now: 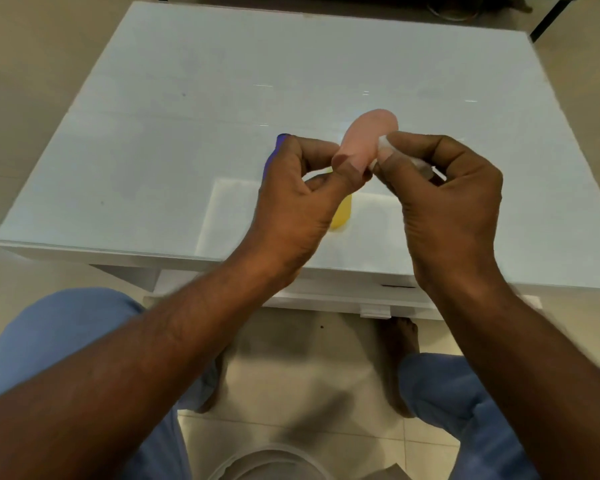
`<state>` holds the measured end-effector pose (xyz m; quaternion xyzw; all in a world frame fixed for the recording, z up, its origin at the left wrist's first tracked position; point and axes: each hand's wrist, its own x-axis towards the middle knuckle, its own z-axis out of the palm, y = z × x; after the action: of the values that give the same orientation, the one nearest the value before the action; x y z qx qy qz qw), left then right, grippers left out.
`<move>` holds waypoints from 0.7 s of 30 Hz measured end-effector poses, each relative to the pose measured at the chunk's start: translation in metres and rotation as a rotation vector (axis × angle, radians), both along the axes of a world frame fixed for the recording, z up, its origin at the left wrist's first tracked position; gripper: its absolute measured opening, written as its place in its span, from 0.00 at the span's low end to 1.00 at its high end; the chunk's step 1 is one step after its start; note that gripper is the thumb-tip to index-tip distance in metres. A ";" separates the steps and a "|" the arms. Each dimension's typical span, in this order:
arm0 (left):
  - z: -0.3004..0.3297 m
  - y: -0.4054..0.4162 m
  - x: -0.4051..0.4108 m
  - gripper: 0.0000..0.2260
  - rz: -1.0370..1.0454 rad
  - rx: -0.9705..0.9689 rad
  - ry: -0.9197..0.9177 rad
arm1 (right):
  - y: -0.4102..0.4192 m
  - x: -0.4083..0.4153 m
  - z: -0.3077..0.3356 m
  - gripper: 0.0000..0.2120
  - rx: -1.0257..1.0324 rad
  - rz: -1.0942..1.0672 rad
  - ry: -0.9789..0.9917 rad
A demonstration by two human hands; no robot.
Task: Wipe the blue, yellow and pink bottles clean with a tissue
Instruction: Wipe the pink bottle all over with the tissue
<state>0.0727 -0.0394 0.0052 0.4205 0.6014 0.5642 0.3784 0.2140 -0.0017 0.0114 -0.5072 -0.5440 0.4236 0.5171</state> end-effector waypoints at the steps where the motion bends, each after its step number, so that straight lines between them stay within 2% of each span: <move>1: 0.000 0.000 0.000 0.16 -0.002 0.003 0.005 | -0.002 -0.001 -0.001 0.07 0.014 -0.002 -0.030; 5: 0.001 0.002 -0.004 0.14 -0.002 0.017 0.106 | -0.005 0.000 -0.002 0.06 0.087 0.046 -0.139; 8: 0.003 0.002 -0.009 0.12 0.012 0.010 0.108 | -0.008 0.000 0.002 0.06 0.147 0.149 -0.183; 11: 0.004 0.004 -0.011 0.09 0.017 -0.038 -0.009 | -0.004 0.003 0.011 0.07 0.174 0.140 -0.126; 15: 0.006 0.005 -0.012 0.08 0.072 -0.130 -0.204 | 0.009 0.013 0.015 0.08 0.113 0.062 0.045; 17: 0.008 0.004 -0.011 0.07 0.069 -0.160 -0.349 | 0.010 0.013 0.013 0.09 0.082 0.083 0.026; 19: 0.006 0.006 -0.009 0.13 0.069 -0.177 -0.459 | 0.004 0.010 0.011 0.10 0.077 0.157 -0.011; 21: 0.005 0.007 -0.006 0.25 0.045 -0.179 -0.534 | -0.002 0.004 0.009 0.09 0.089 0.244 -0.041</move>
<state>0.0668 -0.0320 0.0102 0.2085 0.5371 0.6079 0.5464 0.2185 -0.0041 0.0201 -0.4224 -0.6303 0.4486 0.4723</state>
